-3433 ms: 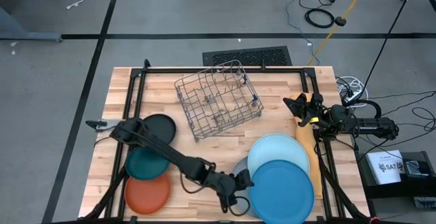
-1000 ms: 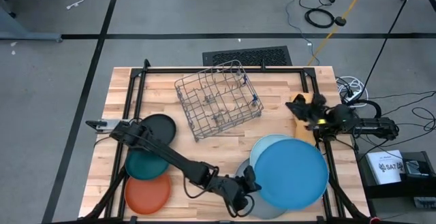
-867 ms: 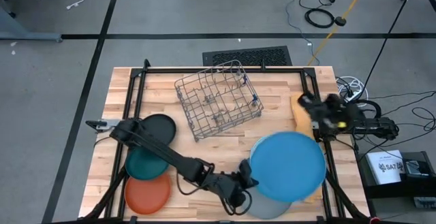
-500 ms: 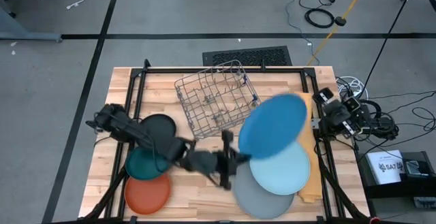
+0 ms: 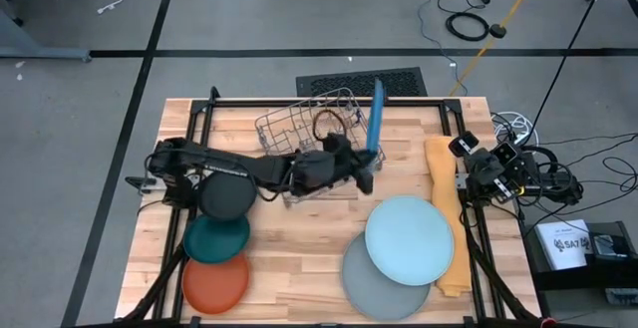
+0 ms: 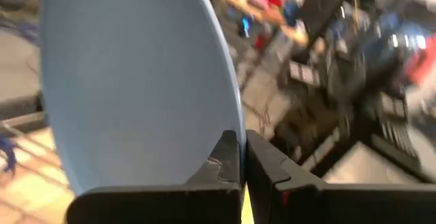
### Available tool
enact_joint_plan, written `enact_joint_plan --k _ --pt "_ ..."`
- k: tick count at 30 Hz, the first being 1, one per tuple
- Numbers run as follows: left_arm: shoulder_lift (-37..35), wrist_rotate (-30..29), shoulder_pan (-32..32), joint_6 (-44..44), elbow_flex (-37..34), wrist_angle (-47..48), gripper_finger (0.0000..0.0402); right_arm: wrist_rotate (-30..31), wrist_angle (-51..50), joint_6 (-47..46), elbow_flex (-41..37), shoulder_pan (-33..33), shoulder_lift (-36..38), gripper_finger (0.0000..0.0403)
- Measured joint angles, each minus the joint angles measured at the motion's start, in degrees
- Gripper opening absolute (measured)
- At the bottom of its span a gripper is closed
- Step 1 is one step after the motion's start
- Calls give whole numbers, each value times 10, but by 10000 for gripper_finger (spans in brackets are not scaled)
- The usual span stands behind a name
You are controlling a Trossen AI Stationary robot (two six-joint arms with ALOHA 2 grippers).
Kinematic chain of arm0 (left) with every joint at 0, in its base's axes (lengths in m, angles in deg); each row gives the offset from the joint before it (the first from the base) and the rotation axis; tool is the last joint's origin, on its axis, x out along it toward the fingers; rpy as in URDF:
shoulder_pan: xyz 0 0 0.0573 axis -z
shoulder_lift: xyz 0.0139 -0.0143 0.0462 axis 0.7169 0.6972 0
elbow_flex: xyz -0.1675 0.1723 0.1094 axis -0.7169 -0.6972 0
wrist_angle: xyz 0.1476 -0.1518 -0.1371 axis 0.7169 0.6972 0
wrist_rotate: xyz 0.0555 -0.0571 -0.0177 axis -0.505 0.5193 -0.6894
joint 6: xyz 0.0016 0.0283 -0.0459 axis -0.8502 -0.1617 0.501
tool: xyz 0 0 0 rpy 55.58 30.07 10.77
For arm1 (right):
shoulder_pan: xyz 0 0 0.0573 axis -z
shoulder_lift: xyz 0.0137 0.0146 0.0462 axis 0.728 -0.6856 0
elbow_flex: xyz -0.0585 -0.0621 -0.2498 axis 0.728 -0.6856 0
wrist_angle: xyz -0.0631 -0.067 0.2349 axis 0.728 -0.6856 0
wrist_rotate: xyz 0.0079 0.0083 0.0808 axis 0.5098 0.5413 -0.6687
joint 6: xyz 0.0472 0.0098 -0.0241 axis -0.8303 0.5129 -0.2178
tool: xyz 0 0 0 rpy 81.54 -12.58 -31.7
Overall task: Sort dishes
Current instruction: Put the blue plate into the dish rack
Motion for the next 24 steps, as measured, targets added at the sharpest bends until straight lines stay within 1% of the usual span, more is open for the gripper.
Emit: enact_joint_plan --k 3,6,10,13,15,18,24 --pt "-4 -27 -1 3 0 -26 0 -1 -9 -5 0 0 0 6" --pt "-6 -51 2 21 0 -19 0 -1 -11 -5 0 0 0 6" --pt "-1 -98 2 76 -2 -19 0 0 -6 -4 0 0 0 6" --pt "3 -132 2 107 -20 -24 0 0 3 -3 0 0 0 6" --pt "4 -151 0 118 -45 -61 0 0 4 -3 0 0 0 6" --pt "4 -142 -5 128 -76 -135 0 1 4 -3 0 0 0 6" --pt "4 -138 -23 135 -145 -234 0 1 4 -4 0 0 0 6"
